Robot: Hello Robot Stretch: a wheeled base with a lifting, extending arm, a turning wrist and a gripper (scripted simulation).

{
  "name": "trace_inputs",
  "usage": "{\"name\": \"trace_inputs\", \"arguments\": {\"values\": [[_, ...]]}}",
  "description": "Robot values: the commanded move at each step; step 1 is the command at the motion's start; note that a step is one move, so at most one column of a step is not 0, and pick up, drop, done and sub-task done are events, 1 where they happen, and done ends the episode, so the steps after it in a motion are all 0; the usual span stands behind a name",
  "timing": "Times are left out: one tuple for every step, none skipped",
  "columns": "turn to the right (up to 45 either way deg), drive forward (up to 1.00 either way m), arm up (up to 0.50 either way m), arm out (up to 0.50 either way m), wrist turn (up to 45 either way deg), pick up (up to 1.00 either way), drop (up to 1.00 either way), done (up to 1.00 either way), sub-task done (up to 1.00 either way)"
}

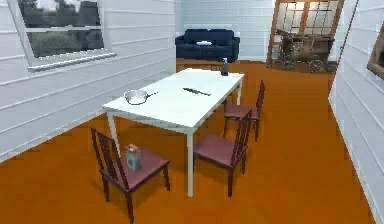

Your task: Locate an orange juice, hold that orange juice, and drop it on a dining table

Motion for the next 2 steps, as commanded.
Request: {"name": "trace_inputs", "arguments": {"values": [[3.0, 0.0, 0.0, 0.0, 0.0, 0.0, 0.0, 0.0, 0.0], [0.0, 0.55, 0.0, 0.0, 0.0, 0.0, 0.0, 0.0, 0.0]]}}
